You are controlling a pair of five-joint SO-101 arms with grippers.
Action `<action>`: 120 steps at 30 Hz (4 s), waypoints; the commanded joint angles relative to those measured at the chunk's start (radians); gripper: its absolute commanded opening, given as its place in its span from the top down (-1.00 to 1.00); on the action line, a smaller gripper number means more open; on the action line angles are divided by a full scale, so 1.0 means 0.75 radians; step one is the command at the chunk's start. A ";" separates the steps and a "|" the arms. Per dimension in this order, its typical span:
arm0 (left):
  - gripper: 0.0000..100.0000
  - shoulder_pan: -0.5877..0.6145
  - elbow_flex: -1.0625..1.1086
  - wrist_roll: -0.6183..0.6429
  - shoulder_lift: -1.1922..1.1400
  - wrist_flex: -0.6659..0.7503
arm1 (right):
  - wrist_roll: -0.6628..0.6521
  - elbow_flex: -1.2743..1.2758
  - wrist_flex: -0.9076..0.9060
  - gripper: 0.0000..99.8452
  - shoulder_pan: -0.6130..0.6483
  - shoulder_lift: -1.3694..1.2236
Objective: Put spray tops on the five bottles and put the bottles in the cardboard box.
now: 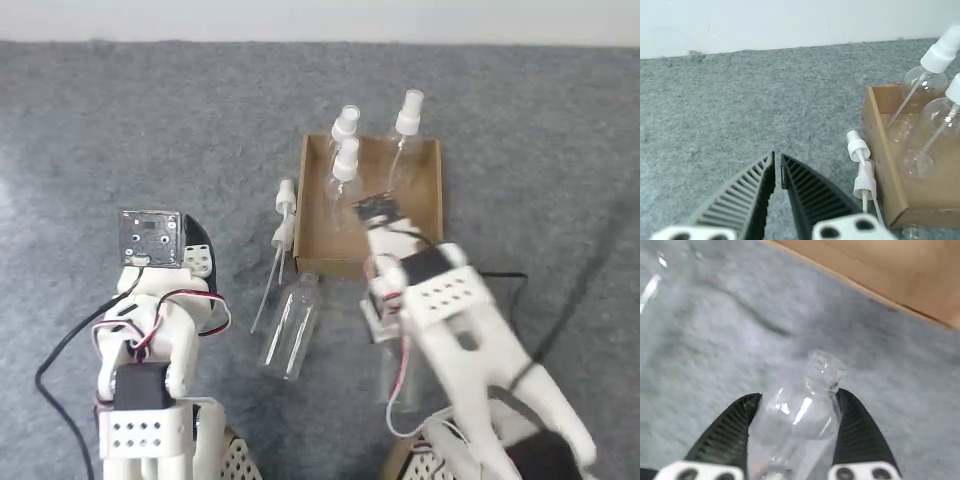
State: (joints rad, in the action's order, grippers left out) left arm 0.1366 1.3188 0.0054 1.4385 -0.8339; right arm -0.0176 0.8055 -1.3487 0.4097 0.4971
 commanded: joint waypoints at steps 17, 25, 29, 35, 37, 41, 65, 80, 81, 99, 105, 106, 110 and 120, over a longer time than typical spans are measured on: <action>0.93 -0.068 -1.003 -0.025 -1.236 -0.264 | -1.223 -0.387 -0.017 0.99 -1.167 -0.109; 0.60 -0.090 -1.736 -0.029 -2.079 -0.356 | -1.223 -0.511 0.285 0.99 -1.200 -0.578; 0.59 -0.123 -1.971 -0.027 -2.385 -0.358 | -1.223 -0.513 0.343 0.99 -1.200 -0.668; 0.59 -0.186 -2.221 -0.025 -2.670 -0.413 | -1.217 -0.513 0.388 0.99 -1.200 -0.703; 0.59 -0.207 -2.307 -0.020 -2.739 -0.477 | -1.223 -0.509 0.384 0.99 -1.200 -0.703; 0.59 -0.221 -2.460 -0.018 -2.856 -0.563 | -1.223 -0.505 0.377 0.99 -1.200 -0.705; 0.70 -0.068 -2.648 -0.182 -2.991 -0.827 | -1.225 -0.452 0.377 0.99 -1.198 -0.707; 0.98 -0.039 -2.652 -0.162 -3.048 -0.808 | -1.066 -0.454 0.320 0.53 -1.194 -0.705; 0.98 -0.033 -2.665 -0.162 -3.026 -0.833 | -1.068 -0.454 0.318 0.50 -1.194 -0.705; 0.98 0.029 -2.341 -0.106 -2.160 -1.082 | -0.769 -0.649 0.126 0.45 -1.200 -0.701; 0.98 0.027 -1.781 -0.110 -1.759 -0.822 | -0.687 -0.516 0.271 0.45 -1.196 -0.707; 0.98 0.025 -1.689 -0.110 -1.690 -0.771 | -0.663 -0.489 0.314 0.45 -1.198 -0.707; 0.98 0.020 -1.374 -0.113 -1.459 -0.597 | -0.608 -0.419 0.394 0.47 -1.190 -0.707; 0.98 0.031 -1.179 -0.113 -1.283 -0.548 | -0.667 -0.436 0.394 0.99 -1.190 -0.674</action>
State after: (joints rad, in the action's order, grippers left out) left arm 0.1565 0.4396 -0.0867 0.4212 -1.2681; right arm -0.4902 0.4971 -1.0618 -0.4772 -0.0399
